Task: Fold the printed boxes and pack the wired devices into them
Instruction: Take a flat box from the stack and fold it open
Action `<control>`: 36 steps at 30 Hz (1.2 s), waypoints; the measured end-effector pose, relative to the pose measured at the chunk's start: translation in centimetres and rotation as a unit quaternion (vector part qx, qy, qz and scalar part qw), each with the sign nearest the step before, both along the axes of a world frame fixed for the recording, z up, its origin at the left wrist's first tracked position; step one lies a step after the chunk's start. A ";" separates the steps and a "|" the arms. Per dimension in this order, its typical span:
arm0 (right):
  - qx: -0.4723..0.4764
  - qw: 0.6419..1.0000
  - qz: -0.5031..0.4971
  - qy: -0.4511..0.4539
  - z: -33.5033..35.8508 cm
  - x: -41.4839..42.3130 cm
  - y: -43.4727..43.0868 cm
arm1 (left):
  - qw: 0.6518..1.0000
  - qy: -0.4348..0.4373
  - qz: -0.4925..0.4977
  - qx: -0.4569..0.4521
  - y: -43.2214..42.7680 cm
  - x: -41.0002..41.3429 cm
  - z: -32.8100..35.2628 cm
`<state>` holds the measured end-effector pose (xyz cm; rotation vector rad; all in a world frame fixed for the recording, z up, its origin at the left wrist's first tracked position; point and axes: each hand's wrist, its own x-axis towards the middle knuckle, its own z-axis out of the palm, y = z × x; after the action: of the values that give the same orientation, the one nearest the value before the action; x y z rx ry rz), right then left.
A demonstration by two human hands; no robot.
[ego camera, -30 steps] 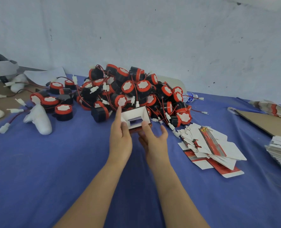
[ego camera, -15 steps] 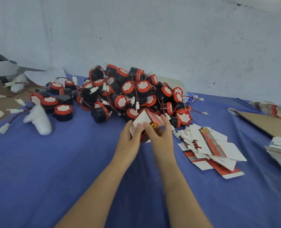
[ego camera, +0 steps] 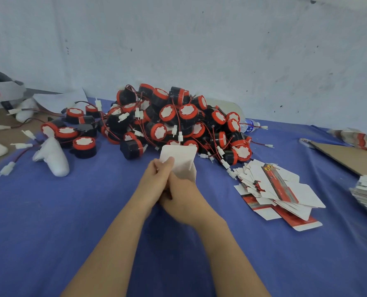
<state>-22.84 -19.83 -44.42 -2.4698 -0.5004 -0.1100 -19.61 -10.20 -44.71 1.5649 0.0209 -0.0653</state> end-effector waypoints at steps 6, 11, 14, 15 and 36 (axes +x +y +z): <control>0.467 0.875 -0.127 0.031 1.1 1.2 -1.1 | 0.992 -0.097 -0.053 0.054 0.4 -0.3 -0.8; 0.561 0.816 -0.139 -0.017 3.1 2.2 -0.8 | 0.968 -0.137 0.098 0.184 0.7 0.3 -1.5; 0.523 0.820 -0.223 -0.068 3.8 4.5 -1.0 | 0.943 -0.131 0.254 0.169 1.9 0.8 -1.5; 0.483 0.832 -0.265 -0.070 3.6 5.4 -1.0 | 0.934 -0.130 0.294 0.156 2.3 1.0 -1.5; -0.004 0.968 -0.244 0.066 0.5 11.9 1.6 | 0.924 -0.128 0.359 0.044 2.5 1.4 -1.9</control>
<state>-10.93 -18.26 -43.90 -2.5359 0.1715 -0.1402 -18.23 -7.70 -46.62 1.5601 0.3931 0.7265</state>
